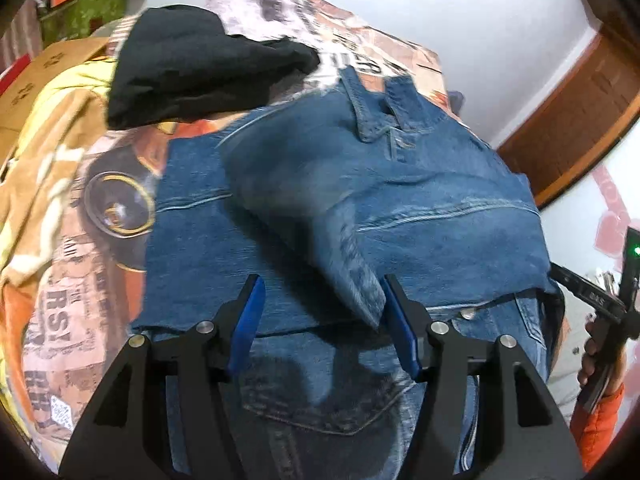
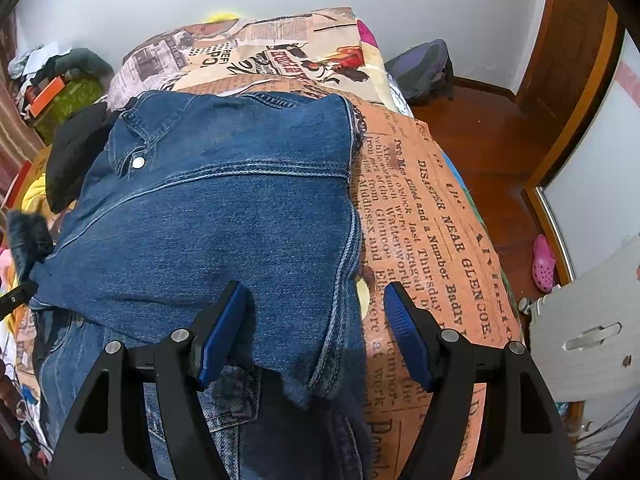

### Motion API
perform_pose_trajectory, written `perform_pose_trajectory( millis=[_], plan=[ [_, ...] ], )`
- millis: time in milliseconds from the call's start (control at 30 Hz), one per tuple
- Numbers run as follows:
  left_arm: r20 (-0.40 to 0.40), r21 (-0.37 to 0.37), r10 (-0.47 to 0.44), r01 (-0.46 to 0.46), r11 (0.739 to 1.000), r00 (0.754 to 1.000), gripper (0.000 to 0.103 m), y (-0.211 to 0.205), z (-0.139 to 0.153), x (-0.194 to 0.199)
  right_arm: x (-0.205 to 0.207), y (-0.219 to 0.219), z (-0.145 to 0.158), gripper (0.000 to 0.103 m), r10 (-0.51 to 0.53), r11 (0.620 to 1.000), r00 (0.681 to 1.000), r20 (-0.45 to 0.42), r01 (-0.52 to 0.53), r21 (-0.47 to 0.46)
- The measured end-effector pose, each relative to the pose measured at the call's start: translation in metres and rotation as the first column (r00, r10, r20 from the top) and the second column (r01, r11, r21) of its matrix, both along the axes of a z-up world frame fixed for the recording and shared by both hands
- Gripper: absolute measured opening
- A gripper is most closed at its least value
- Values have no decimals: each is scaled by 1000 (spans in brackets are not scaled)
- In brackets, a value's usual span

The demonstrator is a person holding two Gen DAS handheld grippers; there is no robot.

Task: Fold large clothes

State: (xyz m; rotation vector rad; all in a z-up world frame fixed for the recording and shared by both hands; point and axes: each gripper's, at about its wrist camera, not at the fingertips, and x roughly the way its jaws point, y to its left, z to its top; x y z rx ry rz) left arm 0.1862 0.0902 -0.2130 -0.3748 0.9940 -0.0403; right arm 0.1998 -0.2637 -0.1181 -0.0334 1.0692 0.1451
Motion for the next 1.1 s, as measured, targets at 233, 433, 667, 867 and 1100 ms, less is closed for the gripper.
perform_pose_trajectory(
  millis=[233, 433, 667, 867, 1100],
  plan=[
    [-53, 23, 102, -101, 995, 993, 59, 33, -12, -14, -2, 1, -2, 68, -3, 1000, 1000, -6, 3, 6],
    [-34, 85, 140, -137, 987, 990, 59, 49, -3, -20, -1, 0, 3, 68, 7, 999, 1000, -1, -6, 37],
    [7, 120, 188, -188, 975, 982, 59, 84, 11, 3, 10, 1, 23, 68, 35, 997, 998, 49, -39, 65],
    [-46, 60, 178, -175, 983, 983, 59, 109, -8, 38, 32, -12, 34, 68, 21, 995, 997, 74, -28, 98],
    [-157, -7, 123, -125, 992, 980, 59, 118, -55, 72, 68, -29, 13, 68, -6, 988, 1000, -11, 8, 151]
  ],
)
